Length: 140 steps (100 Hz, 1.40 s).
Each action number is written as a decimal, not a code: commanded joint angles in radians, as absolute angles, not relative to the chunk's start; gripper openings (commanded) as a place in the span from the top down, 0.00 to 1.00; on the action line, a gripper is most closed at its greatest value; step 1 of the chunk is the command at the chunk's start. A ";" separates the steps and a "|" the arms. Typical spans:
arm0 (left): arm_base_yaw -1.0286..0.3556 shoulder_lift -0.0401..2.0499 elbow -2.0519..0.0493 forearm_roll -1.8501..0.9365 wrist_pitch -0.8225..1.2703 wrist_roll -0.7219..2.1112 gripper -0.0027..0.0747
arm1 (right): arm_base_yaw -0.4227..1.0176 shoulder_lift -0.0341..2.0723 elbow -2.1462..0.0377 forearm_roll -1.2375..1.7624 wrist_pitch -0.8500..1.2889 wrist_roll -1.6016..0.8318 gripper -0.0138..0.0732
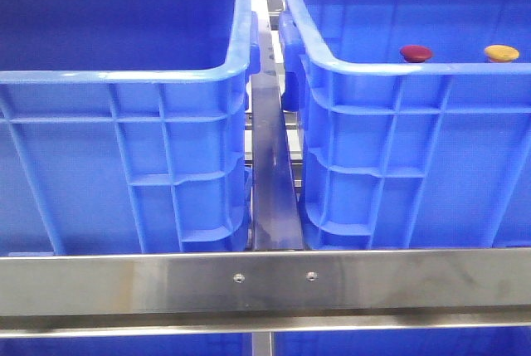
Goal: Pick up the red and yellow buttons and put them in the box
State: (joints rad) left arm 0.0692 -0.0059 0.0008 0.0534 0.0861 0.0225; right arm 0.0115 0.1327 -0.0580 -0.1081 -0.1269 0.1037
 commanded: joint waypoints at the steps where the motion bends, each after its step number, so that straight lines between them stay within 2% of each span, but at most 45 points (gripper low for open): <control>1: 0.072 -0.035 0.054 0.046 0.000 0.010 0.99 | 0.013 0.132 -0.043 -0.184 -0.276 0.177 0.92; 13: 0.072 -0.035 0.054 0.046 0.000 0.010 0.99 | 0.012 0.067 0.015 -0.183 -0.279 0.177 0.92; 28: 0.072 -0.035 0.054 0.046 0.000 0.010 0.99 | 0.011 -0.038 0.013 -0.181 -0.150 0.174 0.92; 41: 0.072 -0.035 0.054 0.046 0.000 0.010 0.99 | 0.011 -0.034 0.013 -0.144 -0.126 0.160 0.92; 59: 0.072 -0.035 0.054 0.046 0.000 0.010 0.99 | 0.011 -0.034 0.013 0.000 -0.123 0.010 0.92; 140: 0.072 -0.035 0.054 0.046 0.000 0.010 0.99 | 0.011 -0.034 0.012 0.000 -0.113 0.011 0.92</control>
